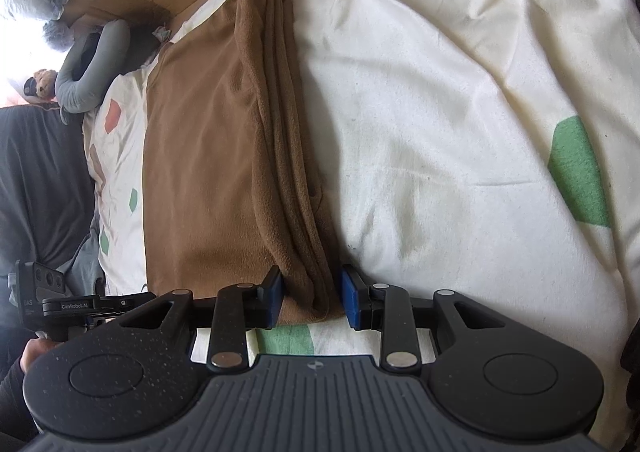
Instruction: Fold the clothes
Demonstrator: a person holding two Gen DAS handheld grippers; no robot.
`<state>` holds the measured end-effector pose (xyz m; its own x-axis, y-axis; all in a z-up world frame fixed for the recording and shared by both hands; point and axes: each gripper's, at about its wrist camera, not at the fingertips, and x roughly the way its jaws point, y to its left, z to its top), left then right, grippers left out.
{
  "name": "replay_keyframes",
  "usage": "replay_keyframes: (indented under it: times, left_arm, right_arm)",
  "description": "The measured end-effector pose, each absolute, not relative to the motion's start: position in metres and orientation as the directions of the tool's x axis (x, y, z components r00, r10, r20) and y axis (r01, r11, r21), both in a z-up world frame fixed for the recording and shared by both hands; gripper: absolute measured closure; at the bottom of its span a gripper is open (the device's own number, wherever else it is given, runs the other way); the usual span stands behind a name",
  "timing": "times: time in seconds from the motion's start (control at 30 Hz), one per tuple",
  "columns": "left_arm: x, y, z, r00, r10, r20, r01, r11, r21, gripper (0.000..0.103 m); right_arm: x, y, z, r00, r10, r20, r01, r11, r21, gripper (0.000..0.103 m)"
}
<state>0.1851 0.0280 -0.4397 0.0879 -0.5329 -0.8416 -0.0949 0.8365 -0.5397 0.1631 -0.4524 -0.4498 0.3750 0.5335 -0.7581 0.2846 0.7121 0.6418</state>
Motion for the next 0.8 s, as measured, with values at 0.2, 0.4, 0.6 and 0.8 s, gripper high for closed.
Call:
replay_keyframes:
  times: [0.2, 0.4, 0.6, 0.8]
  left_arm:
    - [0.186, 0.016, -0.438, 0.030, -0.472, -0.881, -0.030, 0.880, -0.473, 0.082]
    - [0.188, 0.025, -0.443, 0.068, -0.518, -0.852, -0.080, 0.849, -0.523, 0.079]
    - [0.185, 0.032, -0.449, 0.101, -0.556, -0.825, -0.140, 0.813, -0.565, 0.087]
    - [0.186, 0.032, -0.441, 0.105, -0.563, -0.820, -0.144, 0.807, -0.573, 0.096]
  right_arm:
    - [0.163, -0.452, -0.450, 0.373, 0.538, -0.756, 0.283, 0.710, 0.645, 0.066]
    - [0.163, -0.454, -0.453, 0.391, 0.543, -0.744, 0.298, 0.690, 0.660, 0.066]
    - [0.165, -0.453, -0.455, 0.407, 0.547, -0.732, 0.309, 0.671, 0.674, 0.067]
    - [0.166, -0.450, -0.450, 0.398, 0.536, -0.745, 0.292, 0.696, 0.657, 0.087]
